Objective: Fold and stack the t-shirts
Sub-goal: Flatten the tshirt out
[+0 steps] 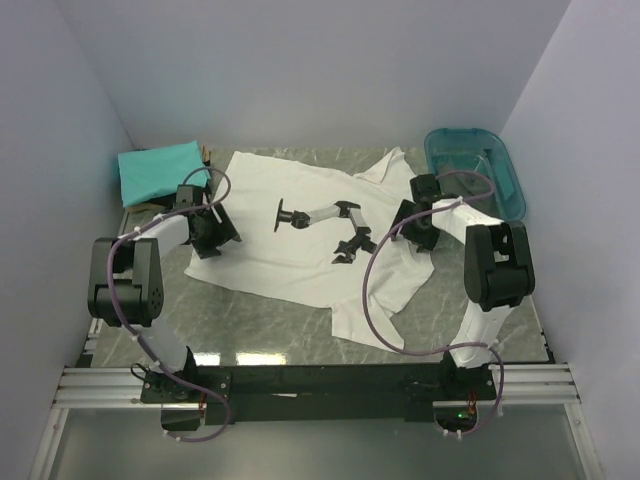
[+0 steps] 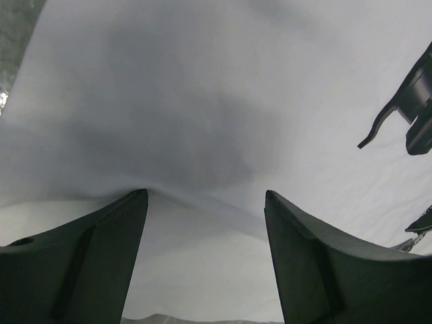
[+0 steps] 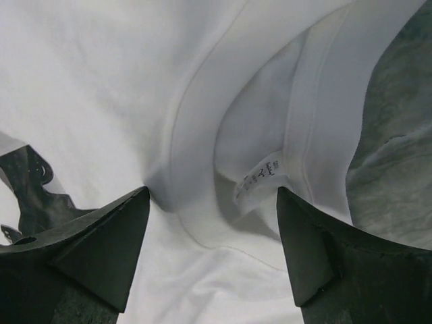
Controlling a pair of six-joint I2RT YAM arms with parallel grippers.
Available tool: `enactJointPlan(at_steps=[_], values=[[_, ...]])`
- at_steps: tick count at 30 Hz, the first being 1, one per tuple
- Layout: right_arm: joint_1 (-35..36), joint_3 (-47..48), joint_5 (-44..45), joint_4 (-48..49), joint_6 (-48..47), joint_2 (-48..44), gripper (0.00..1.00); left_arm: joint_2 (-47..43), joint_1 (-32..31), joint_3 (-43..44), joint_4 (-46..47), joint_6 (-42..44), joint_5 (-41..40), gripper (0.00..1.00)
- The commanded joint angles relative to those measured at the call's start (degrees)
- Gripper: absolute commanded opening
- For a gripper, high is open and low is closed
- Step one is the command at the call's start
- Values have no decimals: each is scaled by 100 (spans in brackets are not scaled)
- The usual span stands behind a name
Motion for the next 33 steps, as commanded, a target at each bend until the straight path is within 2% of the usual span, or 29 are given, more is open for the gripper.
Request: enactJointPlan(at_steps=[1, 10, 18, 22, 26, 33], values=[[-126, 286, 209, -299, -68, 190, 82, 224, 45, 274, -163, 341, -130, 77], [-267, 814, 279, -510, -156, 542, 82, 532, 45, 907, -286, 587, 37, 77], [-259, 1139, 182, -563, -358, 437, 82, 67, 45, 1233, -418, 544, 397, 77], [-180, 1201, 200, -686, -429, 130, 82, -364, 53, 1198, -628, 447, 135, 77], [-22, 1149, 174, -748, -482, -239, 82, -917, 255, 786, -857, 289, -323, 78], [462, 202, -81, -590, -280, -1293, 82, -1867, 1255, -558, -1059, 235, -912, 68]])
